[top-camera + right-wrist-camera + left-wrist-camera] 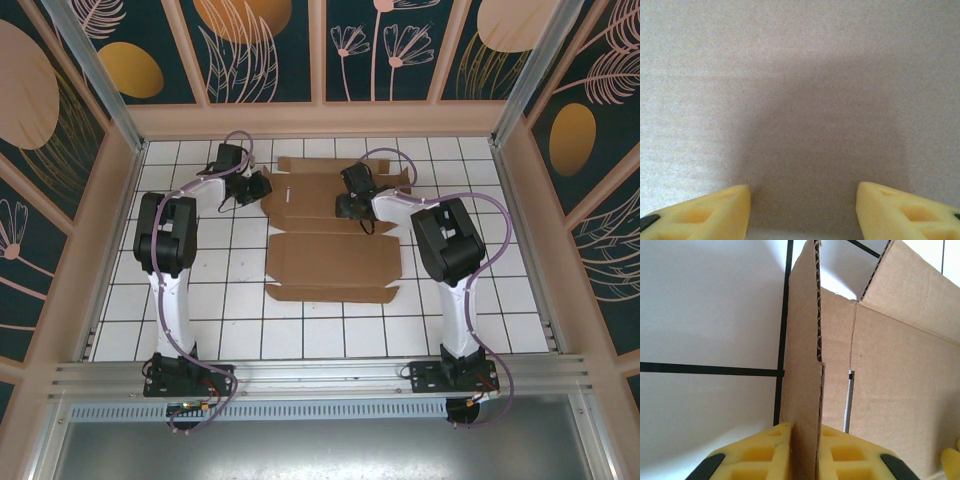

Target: Fold the paper box

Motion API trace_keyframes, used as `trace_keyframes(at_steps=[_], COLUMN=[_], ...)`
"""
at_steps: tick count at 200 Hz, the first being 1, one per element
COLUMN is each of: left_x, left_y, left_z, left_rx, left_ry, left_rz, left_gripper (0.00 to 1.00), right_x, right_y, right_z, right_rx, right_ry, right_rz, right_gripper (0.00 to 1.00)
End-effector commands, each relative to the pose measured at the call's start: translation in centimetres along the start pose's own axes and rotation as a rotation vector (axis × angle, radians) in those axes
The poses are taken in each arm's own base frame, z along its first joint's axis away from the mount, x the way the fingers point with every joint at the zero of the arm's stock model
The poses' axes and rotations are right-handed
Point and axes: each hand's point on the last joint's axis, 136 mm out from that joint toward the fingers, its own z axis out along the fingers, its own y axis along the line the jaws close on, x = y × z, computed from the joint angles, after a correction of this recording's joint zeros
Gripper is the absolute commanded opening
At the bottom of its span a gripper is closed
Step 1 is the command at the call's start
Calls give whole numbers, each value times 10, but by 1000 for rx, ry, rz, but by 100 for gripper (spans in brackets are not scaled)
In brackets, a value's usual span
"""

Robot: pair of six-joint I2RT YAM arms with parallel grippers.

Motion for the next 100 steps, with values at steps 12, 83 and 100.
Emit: trace_keyframes(at_steps=[12, 83, 100], left_x=[45, 65, 66], left_y=[1, 2, 3], left_z=[9, 21, 17], left_rx=[27, 171, 199], left_ry=[152, 240, 247], left_rz=[2, -15, -19], left_gripper=[17, 15, 12], right_x=[144, 144, 145], right_y=[-19, -23, -25], right_z=[28, 25, 24], right_rx=[6, -2, 0], right_ry=[461, 462, 460], right_rz=[19, 25, 27], right_gripper=[59, 59, 59])
